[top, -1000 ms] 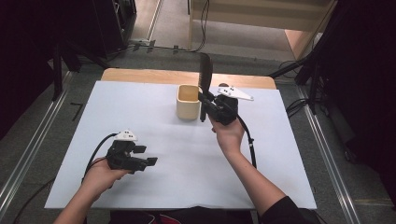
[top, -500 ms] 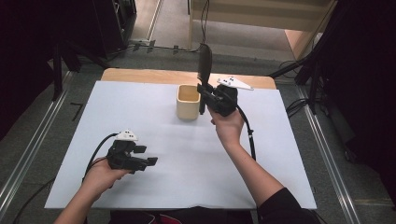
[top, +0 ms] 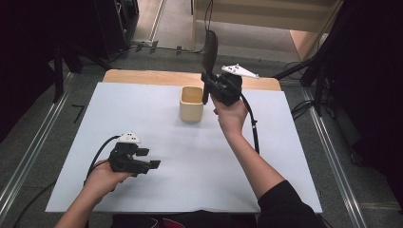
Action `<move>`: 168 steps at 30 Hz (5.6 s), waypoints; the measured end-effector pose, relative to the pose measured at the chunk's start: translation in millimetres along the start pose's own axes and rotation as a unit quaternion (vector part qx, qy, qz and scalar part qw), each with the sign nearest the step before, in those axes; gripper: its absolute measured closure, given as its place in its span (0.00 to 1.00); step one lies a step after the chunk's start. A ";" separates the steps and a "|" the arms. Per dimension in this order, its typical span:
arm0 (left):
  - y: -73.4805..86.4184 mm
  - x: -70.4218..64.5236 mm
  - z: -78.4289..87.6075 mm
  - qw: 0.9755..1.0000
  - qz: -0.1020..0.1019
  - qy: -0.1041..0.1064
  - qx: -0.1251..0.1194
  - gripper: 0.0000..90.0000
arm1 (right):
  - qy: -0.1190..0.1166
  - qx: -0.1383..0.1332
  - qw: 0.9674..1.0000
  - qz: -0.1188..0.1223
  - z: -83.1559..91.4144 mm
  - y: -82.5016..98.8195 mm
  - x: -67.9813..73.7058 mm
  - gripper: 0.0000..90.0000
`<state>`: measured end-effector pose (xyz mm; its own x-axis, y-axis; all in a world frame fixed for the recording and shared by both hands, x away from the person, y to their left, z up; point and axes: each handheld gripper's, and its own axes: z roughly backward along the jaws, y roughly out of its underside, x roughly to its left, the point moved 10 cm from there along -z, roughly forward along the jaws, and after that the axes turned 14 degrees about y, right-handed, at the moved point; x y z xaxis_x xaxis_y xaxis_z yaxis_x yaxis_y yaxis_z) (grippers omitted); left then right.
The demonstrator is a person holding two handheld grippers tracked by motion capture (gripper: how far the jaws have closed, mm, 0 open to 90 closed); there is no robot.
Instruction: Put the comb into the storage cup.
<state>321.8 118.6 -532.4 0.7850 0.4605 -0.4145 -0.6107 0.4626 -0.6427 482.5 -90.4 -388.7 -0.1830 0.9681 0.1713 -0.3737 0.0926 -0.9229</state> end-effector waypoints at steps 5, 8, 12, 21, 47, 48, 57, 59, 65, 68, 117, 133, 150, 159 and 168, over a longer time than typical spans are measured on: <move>-0.6 -0.6 0.0 1.000 -0.001 0.003 0.000 0.34 | 0.003 -0.007 1.000 0.005 -5.1 -11.5 3.0 0.78; -0.7 -0.8 0.2 1.000 -0.001 0.003 0.001 0.34 | 0.005 -0.009 1.000 0.004 -9.0 -17.9 5.8 0.78; -1.2 -1.3 0.4 1.000 -0.002 0.004 0.000 0.34 | 0.008 -0.012 1.000 0.009 -14.6 -24.1 10.1 0.78; -1.7 -3.3 -0.6 1.000 -0.004 0.009 0.000 0.34 | 0.025 -0.022 0.999 0.011 -30.3 -29.0 11.8 0.78; -2.5 -2.4 -0.7 1.000 -0.005 0.011 -0.001 0.34 | 0.050 -0.017 0.998 0.023 -57.6 -4.1 16.9 0.78; -2.7 -2.3 -1.1 1.000 -0.005 0.010 -0.001 0.34 | 0.051 -0.015 0.998 0.026 -58.5 -2.5 17.0 0.78; -4.4 -2.1 -3.0 1.000 -0.007 0.012 0.001 0.34 | 0.045 -0.006 0.999 0.027 -63.2 9.1 21.4 0.78; -5.0 -2.2 -3.4 1.000 -0.009 0.013 0.003 0.34 | 0.044 -0.007 0.999 0.028 -63.4 11.9 22.2 0.78; -8.4 -2.0 -5.6 1.000 -0.013 0.016 0.004 0.34 | 0.050 0.001 0.998 0.025 -65.9 23.4 18.3 0.78; -10.5 -2.3 -7.3 1.000 -0.017 0.017 0.007 0.34 | 0.051 0.005 0.998 0.027 -66.3 27.8 17.1 0.78; -14.9 -4.3 -13.9 0.999 -0.021 0.025 0.012 0.34 | 0.032 0.109 0.990 0.081 -71.6 78.7 -9.8 0.21; -17.1 -4.7 -12.9 0.999 -0.021 0.026 0.010 0.34 | -0.003 0.103 0.992 0.068 -40.0 83.6 -14.4 0.21; -19.7 4.7 -5.8 1.000 -0.019 0.020 0.003 0.34 | -0.028 0.104 0.992 0.071 -2.8 89.1 -27.0 0.23; -20.8 5.5 -3.8 0.999 -0.023 0.022 0.001 0.34 | -0.039 0.124 0.989 0.076 10.6 105.5 -34.9 0.24; -21.8 7.7 -3.6 0.999 -0.024 0.022 -0.001 0.34 | -0.047 0.129 0.987 0.080 23.2 115.5 -46.3 0.24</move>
<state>341.6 109.3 -523.9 0.8169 0.4049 -0.4108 -0.5725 0.4823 -0.6630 426.7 -129.9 -495.2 -0.3387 0.9381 0.0728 -0.5503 -0.1347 -0.8240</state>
